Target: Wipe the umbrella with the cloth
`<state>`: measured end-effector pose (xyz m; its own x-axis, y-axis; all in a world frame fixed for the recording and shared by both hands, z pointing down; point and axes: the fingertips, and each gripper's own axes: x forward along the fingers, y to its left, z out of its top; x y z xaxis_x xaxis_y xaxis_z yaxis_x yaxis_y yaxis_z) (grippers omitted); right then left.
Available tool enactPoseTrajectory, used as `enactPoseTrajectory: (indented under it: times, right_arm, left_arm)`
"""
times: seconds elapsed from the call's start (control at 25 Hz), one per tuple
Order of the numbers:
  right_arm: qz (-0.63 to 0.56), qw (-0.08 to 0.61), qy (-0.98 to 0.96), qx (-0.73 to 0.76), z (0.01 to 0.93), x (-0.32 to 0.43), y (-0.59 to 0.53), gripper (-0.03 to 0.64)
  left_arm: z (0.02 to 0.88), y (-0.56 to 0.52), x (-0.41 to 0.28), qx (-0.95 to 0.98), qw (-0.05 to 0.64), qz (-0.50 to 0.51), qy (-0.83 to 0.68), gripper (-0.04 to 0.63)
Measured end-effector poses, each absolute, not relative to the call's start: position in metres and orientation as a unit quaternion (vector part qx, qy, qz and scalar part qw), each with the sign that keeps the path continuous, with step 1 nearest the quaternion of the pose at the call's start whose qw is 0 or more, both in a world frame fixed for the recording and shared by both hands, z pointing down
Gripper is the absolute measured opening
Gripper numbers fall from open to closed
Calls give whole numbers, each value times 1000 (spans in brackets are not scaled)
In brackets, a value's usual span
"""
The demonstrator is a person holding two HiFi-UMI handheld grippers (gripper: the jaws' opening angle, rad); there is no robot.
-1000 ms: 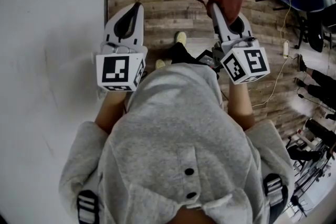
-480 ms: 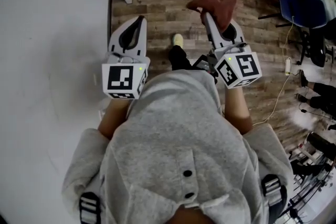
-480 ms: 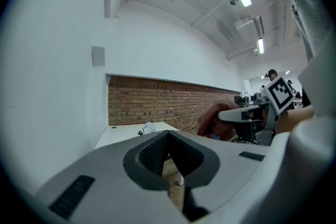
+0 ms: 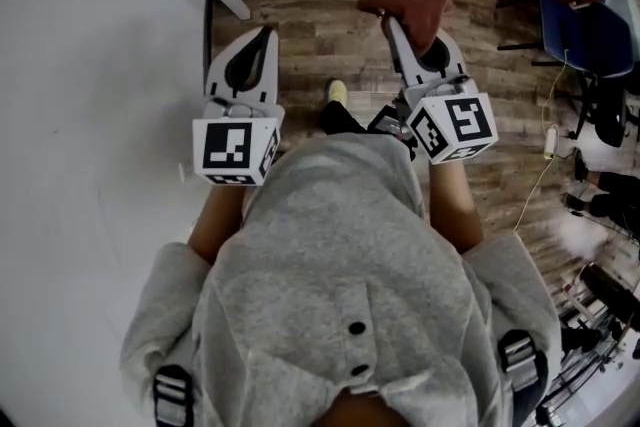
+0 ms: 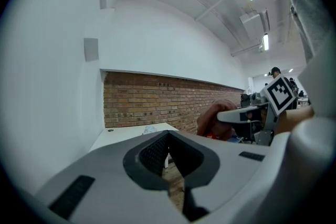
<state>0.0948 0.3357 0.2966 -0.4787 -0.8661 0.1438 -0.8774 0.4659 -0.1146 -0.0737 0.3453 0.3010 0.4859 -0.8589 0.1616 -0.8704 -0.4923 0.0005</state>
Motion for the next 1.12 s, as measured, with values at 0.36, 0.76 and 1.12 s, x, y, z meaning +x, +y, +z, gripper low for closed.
enactPoseTrajectory:
  times: [0.36,0.76,1.12]
  right_arm:
    - [90,28,-862,499,310,123,253,77]
    - [94,35,-865,492,330,140,188,77]
    - [97,46,-874,473,314,144,151,77]
  left_arm:
    - [315,267,-49,853,48,86,-513,15]
    - [333,205,-28,854,43,102,-508,15]
    - [312,178,-24,841,45,106,-529,15]
